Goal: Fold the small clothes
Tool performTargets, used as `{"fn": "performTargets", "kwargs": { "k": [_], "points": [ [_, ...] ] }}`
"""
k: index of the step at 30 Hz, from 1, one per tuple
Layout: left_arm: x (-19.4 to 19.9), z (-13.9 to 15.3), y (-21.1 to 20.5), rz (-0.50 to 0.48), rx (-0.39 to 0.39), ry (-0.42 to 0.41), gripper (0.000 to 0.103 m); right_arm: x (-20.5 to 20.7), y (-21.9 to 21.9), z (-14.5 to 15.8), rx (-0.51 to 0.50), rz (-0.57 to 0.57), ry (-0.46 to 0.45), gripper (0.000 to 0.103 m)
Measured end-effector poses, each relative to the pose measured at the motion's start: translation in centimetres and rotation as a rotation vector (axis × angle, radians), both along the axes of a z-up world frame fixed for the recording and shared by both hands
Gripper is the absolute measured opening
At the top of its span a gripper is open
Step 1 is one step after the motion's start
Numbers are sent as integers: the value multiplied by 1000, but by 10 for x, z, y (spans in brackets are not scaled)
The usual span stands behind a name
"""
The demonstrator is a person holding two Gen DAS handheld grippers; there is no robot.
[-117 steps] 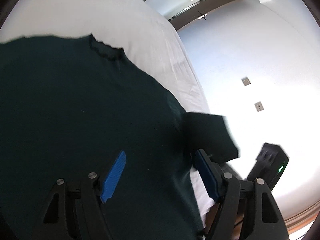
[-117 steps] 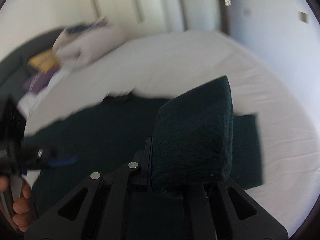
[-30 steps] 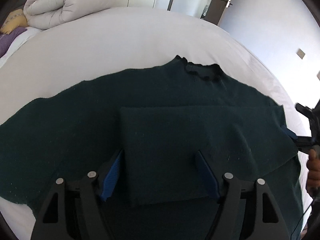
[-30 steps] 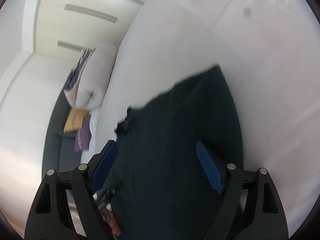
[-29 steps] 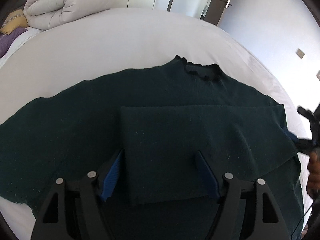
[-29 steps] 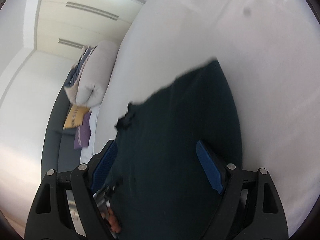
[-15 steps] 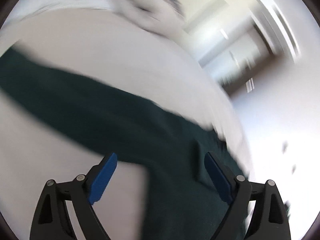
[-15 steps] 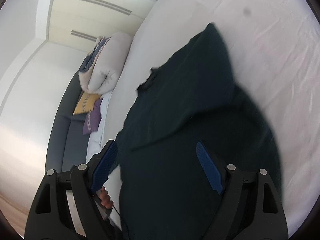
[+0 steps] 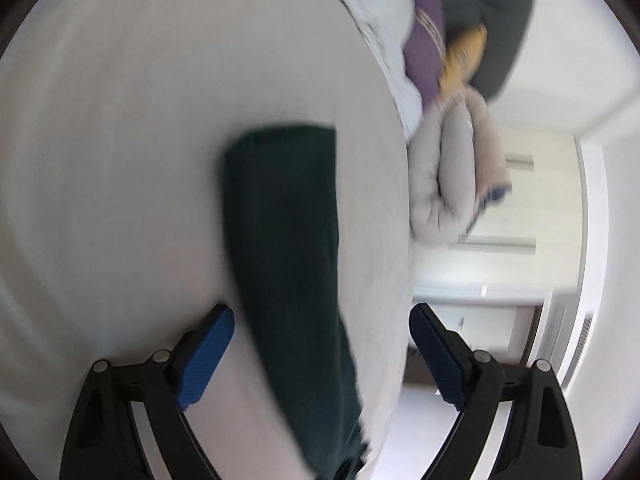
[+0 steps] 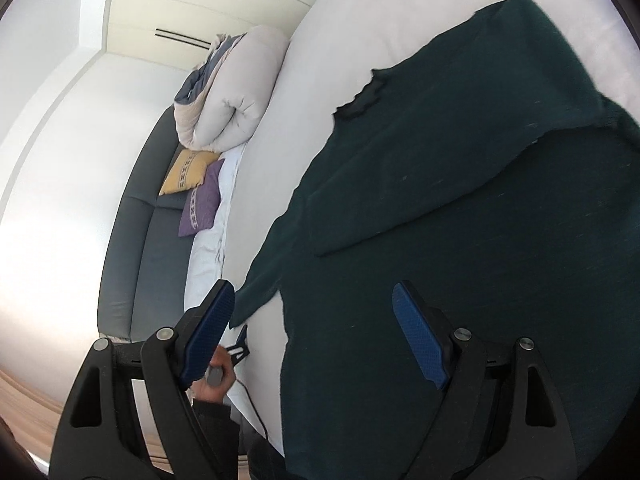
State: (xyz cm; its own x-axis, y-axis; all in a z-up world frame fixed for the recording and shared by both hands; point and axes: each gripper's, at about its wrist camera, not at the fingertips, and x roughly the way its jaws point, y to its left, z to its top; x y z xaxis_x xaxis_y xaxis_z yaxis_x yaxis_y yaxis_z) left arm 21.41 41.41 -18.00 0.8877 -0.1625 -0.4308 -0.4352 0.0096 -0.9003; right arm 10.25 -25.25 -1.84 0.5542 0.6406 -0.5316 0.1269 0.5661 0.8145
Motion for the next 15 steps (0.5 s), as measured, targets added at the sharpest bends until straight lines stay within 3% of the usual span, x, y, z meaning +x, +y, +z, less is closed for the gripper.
{"fn": "performTargets", "kwargs": {
  "k": [3,5,7,8,9,12,13,15],
  "points": [
    [14,3,15,41,0,-4,90,-3,13,4,-8,12,-4,81],
    [18,3,19,34,9,7,73,-3,18,4,-11,20,-1,81],
    [24,-2,26,1,-3,22,20,7,20,-1,-15,23,4,81],
    [22,-6,26,-20,-11,32,14,5,22,-1,-19,26,4,81],
    [23,-5,26,-26,11,41,14,7,24,-3,-21,28,3,81],
    [20,24,15,-66,177,60,10,7,22,-6,-25,18,6,81],
    [31,47,1,-123,281,52,9,12,20,-11,-24,15,8,81],
    [48,79,-28,-233,412,28,9,11,16,-15,-15,7,12,81]
  ]
}}
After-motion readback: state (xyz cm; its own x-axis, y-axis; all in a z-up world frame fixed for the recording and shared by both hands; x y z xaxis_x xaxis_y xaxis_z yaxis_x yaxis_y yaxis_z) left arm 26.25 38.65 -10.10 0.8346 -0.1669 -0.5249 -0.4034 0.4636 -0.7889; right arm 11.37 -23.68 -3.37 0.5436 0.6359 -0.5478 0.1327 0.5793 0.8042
